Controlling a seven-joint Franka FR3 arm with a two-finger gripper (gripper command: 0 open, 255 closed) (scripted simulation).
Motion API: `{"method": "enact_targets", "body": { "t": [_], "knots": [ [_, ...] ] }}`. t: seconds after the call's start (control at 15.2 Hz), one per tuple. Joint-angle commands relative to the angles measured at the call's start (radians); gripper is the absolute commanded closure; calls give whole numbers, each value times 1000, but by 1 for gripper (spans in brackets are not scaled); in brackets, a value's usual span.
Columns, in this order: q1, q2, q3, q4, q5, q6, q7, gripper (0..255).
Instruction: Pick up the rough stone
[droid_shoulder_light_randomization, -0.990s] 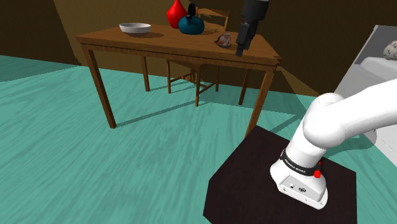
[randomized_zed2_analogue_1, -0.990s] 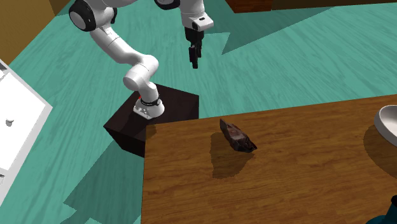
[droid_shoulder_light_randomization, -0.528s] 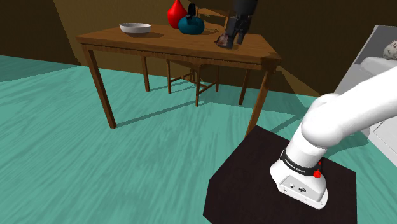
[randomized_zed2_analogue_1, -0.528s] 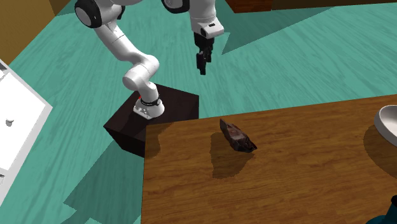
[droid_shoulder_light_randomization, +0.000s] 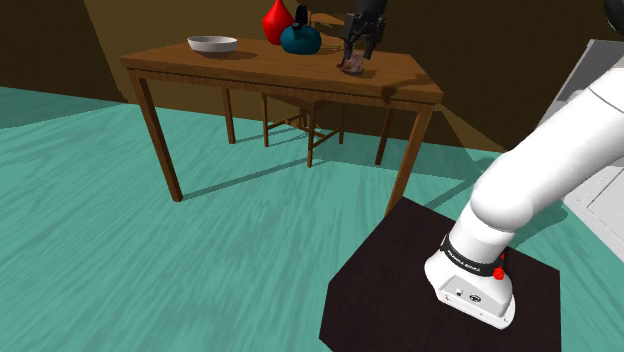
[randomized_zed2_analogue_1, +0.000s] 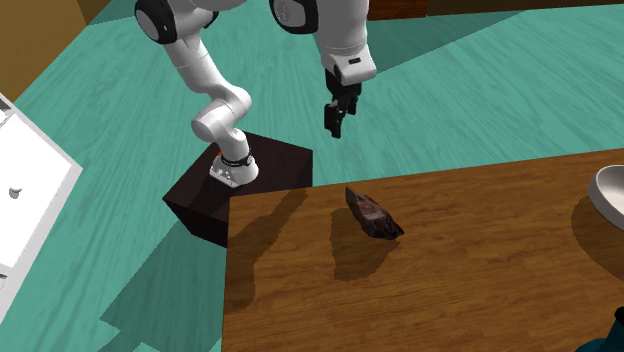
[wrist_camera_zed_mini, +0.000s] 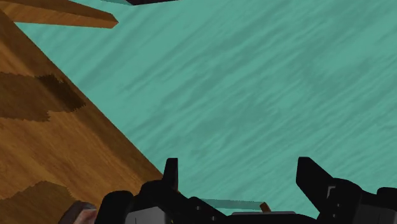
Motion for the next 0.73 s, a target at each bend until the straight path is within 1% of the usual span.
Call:
{"method": "enact_targets", "body": {
  "t": [0.0,0.33,0.66],
  "knots": [
    [-16,73,-26,76,17,-6,10,0],
    [-59,245,-89,269,75,-40,31,0],
    [-119,429,-150,490,156,-99,50,0]
  ]
}}
